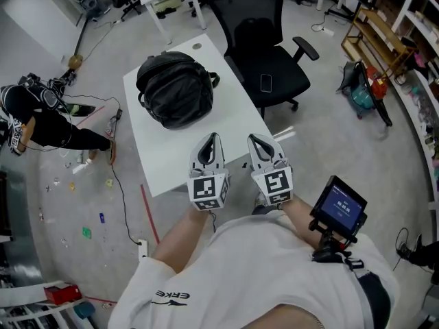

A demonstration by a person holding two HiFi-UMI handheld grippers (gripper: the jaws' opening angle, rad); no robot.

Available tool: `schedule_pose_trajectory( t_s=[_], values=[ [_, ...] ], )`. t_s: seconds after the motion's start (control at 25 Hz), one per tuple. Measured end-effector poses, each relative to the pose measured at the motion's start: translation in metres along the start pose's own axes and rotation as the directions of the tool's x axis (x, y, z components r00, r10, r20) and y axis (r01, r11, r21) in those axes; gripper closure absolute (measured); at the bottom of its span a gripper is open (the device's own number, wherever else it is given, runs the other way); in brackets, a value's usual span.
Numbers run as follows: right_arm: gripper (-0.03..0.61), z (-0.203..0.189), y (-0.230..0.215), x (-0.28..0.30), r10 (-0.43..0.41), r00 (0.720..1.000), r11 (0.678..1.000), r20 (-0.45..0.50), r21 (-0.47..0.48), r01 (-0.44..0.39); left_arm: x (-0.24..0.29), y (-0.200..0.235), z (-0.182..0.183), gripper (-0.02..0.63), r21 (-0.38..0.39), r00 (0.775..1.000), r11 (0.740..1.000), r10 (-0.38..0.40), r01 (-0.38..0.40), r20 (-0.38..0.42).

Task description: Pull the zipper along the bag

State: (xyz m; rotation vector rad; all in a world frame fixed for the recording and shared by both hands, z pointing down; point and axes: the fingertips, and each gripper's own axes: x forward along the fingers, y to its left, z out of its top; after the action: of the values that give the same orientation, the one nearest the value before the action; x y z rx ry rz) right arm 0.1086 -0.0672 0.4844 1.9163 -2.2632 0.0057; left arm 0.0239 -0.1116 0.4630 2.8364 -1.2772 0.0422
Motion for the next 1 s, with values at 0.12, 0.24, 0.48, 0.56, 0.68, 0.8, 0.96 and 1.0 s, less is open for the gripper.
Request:
schedule_pose_trajectory(
  t_s=[0.12,0.24,0.48,0.56,0.68,0.8,0.96,1.0],
  values=[
    [0.583,-0.003,-0.017,0.013,0.032,0.999,0.999,0.000,-0.006,-0.032,0.021,-0.001,0.001,0.611,-0.006,1.000,1.000,0.029,-0.029,0.006],
    [0.583,-0.009,-0.044,0.032,0.062,0.998,0.998,-0.006,-0.008,-0.062,0.052,-0.006,-0.003,0.611,-0.007,0.998,0.998,0.058,-0.058,-0.002],
    [0.583,-0.008,-0.061,0.058,0.089,0.996,0.996,-0.015,0.003,-0.089,0.082,0.000,-0.007,0.611,-0.005,0.997,0.998,0.063,-0.064,-0.035],
    [0.583,-0.009,-0.067,0.072,0.088,0.996,0.996,-0.022,0.008,-0.088,0.096,0.005,-0.005,0.611,-0.002,0.998,0.998,0.059,-0.059,-0.035],
    [0.583,-0.009,-0.073,0.094,0.084,0.996,0.996,-0.030,0.010,-0.084,0.117,0.017,-0.003,0.611,0.005,0.998,0.999,0.050,-0.049,-0.035],
    [0.583,-0.007,-0.076,0.118,0.079,0.996,0.997,-0.040,0.012,-0.079,0.136,0.034,-0.003,0.611,0.005,0.998,0.999,0.042,-0.041,-0.044],
    [0.583,0.001,-0.082,0.150,0.061,0.997,0.998,-0.045,0.004,-0.061,0.159,0.057,0.000,0.611,0.012,0.998,1.000,0.028,-0.028,-0.052],
    [0.583,0.001,-0.083,0.155,0.057,0.997,0.998,-0.048,0.005,-0.056,0.164,0.061,-0.001,0.611,0.011,0.998,1.000,0.026,-0.025,-0.053]
  ],
)
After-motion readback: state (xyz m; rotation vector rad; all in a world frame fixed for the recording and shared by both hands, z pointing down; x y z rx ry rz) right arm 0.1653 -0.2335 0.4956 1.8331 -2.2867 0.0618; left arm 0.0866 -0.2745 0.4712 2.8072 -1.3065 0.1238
